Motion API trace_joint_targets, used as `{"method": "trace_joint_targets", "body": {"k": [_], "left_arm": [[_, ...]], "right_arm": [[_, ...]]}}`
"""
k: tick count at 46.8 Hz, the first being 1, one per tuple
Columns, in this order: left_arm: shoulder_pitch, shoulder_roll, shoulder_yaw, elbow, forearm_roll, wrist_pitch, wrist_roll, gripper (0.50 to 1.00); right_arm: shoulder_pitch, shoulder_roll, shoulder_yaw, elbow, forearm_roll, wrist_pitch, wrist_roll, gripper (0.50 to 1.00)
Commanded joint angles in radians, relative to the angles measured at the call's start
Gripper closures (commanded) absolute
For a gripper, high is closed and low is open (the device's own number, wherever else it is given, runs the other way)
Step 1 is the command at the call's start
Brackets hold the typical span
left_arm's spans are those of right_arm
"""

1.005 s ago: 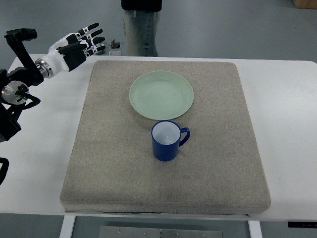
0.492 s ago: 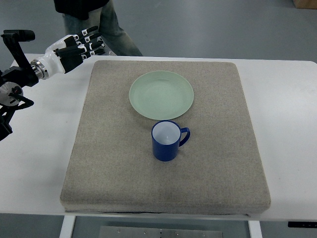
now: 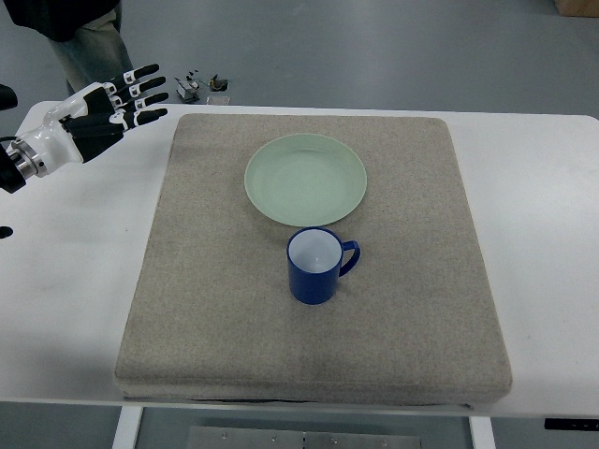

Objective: Place cup left of plate with left hand
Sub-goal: 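Move the left hand from its raised pose down toward the table, then reach the left hand past the plate toward the blue mug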

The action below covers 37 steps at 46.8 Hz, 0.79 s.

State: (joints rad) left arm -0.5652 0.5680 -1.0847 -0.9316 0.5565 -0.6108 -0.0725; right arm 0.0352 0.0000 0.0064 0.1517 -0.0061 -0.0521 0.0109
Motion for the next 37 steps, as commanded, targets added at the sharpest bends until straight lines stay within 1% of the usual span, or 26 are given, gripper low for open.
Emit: {"method": "trace_joint_targets", "body": {"k": [1, 9, 13, 17, 24, 37], "left_arm": [[0.059, -0.002, -0.034, -0.068, 0.045, 0.000, 0.000, 0.506], [0.171, -0.037, -0.073, -0.225, 0.164, 0.000, 0.000, 0.506], [0.217, -0.079, -0.078, -0.269, 0.227, 0.000, 0.000, 0.506], [0.242, -0.099, -0.078, -0.308, 0.273, 0.000, 0.000, 0.506], [0.269, -0.132, -0.073, -0.349, 0.309, 0.000, 0.002, 0.506], [0.278, -0.188, -0.061, -0.371, 0.396, 0.000, 0.002, 0.506]], "right_arm": [[0.000, 0.000, 0.000, 0.000, 0.000, 0.000, 0.000, 0.566], [0.000, 0.000, 0.000, 0.000, 0.000, 0.000, 0.000, 0.566], [0.000, 0.000, 0.000, 0.000, 0.000, 0.000, 0.000, 0.566], [0.000, 0.000, 0.000, -0.001, 0.000, 0.000, 0.000, 0.566], [0.000, 0.000, 0.000, -0.001, 0.000, 0.000, 0.000, 0.566], [0.000, 0.000, 0.000, 0.000, 0.000, 0.000, 0.000, 0.566]]}}
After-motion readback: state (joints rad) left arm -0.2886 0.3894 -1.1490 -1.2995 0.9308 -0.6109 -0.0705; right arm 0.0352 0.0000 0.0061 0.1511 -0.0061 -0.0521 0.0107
